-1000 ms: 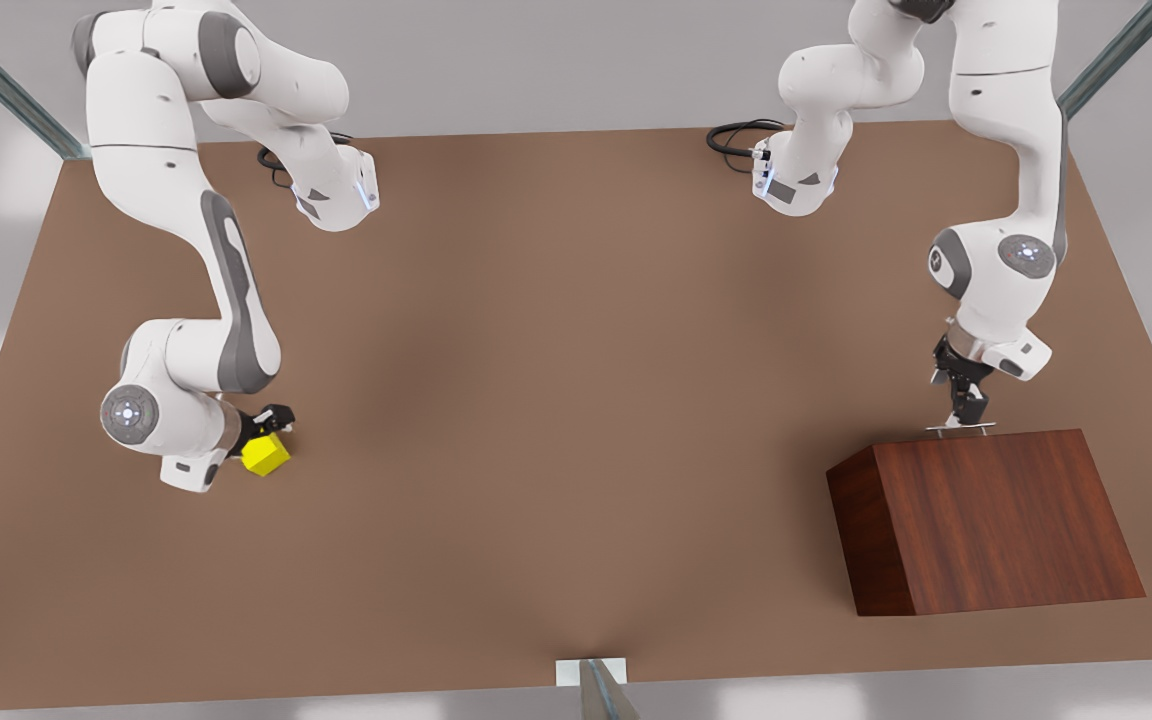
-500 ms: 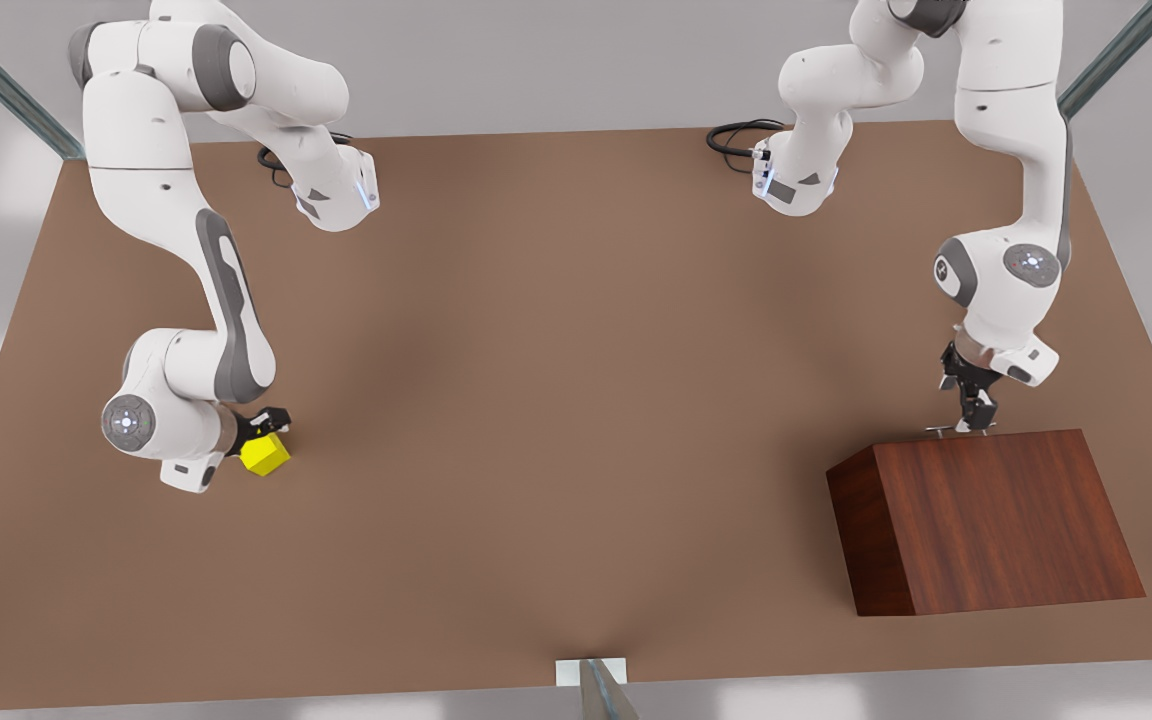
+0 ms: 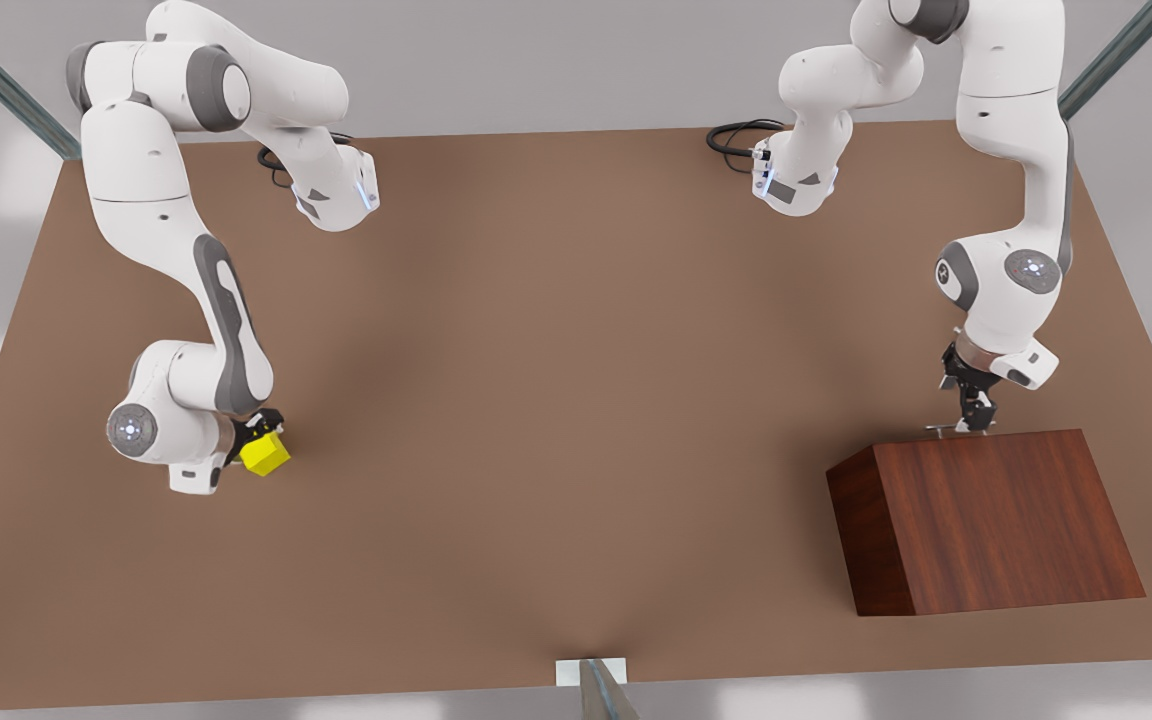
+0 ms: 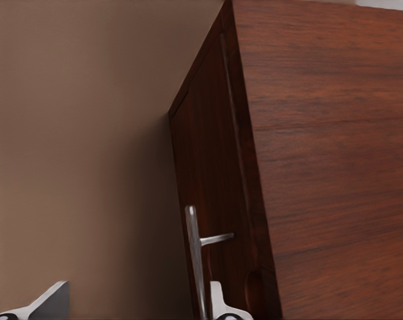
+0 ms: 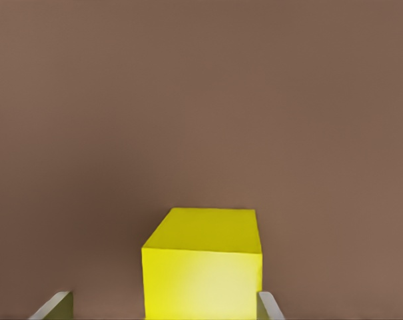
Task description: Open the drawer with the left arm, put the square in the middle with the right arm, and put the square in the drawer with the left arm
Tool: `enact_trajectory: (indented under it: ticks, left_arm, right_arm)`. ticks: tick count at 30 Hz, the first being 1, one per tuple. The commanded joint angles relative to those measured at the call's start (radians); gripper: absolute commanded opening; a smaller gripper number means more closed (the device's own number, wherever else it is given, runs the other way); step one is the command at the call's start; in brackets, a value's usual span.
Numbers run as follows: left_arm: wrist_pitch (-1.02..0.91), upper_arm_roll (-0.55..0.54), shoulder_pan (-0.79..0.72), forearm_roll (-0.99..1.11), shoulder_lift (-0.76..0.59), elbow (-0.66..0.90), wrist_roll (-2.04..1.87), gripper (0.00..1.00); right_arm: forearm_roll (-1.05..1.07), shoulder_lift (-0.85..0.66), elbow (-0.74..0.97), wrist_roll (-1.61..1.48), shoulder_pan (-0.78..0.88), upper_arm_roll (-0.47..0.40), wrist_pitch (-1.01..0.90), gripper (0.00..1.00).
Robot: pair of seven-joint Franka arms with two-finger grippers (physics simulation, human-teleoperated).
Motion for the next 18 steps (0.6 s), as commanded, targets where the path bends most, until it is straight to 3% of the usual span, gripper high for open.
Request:
enact_trajectory:
  ticks: [1, 18]
  left_arm:
    - [-0.002, 0.000, 0.000, -0.001, 0.000, 0.000, 0.000, 1.00]
    - [-0.130, 0.002, 0.002, -0.001, -0.041, -0.009, -0.008, 1.00]
  right_arm:
    - [-0.001, 0.000, 0.001, 0.000, 0.000, 0.000, 0.000, 1.00]
    - [0.001, 0.005, -0.020, 0.008, -0.006, 0.000, 0.022, 1.00]
